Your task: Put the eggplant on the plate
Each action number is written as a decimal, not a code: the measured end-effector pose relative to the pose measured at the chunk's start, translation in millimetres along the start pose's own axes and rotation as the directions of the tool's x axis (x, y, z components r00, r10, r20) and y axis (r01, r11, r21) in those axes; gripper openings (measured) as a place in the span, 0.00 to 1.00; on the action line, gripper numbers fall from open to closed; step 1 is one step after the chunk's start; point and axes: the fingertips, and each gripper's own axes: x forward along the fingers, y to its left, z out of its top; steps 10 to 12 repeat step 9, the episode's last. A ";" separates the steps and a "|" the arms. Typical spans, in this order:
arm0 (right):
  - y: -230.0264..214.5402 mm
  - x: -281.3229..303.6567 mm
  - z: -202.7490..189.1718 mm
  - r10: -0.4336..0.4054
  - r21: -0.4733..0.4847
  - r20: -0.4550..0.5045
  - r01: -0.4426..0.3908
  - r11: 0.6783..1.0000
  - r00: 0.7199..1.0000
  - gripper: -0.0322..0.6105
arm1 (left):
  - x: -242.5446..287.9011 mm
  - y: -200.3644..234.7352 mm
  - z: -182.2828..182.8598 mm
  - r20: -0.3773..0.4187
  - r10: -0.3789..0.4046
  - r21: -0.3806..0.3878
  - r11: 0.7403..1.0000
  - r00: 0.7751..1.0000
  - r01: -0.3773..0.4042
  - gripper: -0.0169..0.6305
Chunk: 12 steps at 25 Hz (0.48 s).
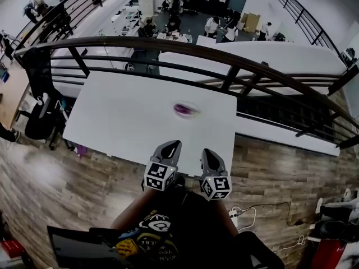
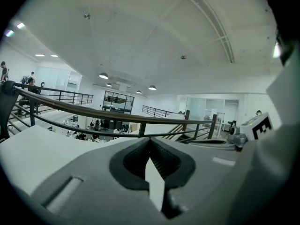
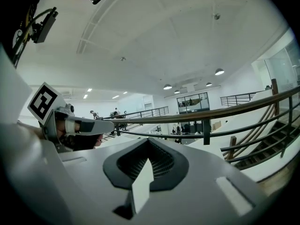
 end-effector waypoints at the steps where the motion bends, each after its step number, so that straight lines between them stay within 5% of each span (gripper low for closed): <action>1: 1.2 0.4 0.8 0.001 -0.003 0.002 -0.001 1.000 1.000 0.05 | -0.4 1.1 0.4 0.002 -0.001 -0.001 1.000 1.000 0.001 0.03; 12: 2.4 5.9 8.0 -0.001 -0.019 0.015 0.001 1.000 1.000 0.05 | 0.1 5.9 6.3 0.014 -0.008 0.009 1.000 1.000 0.008 0.03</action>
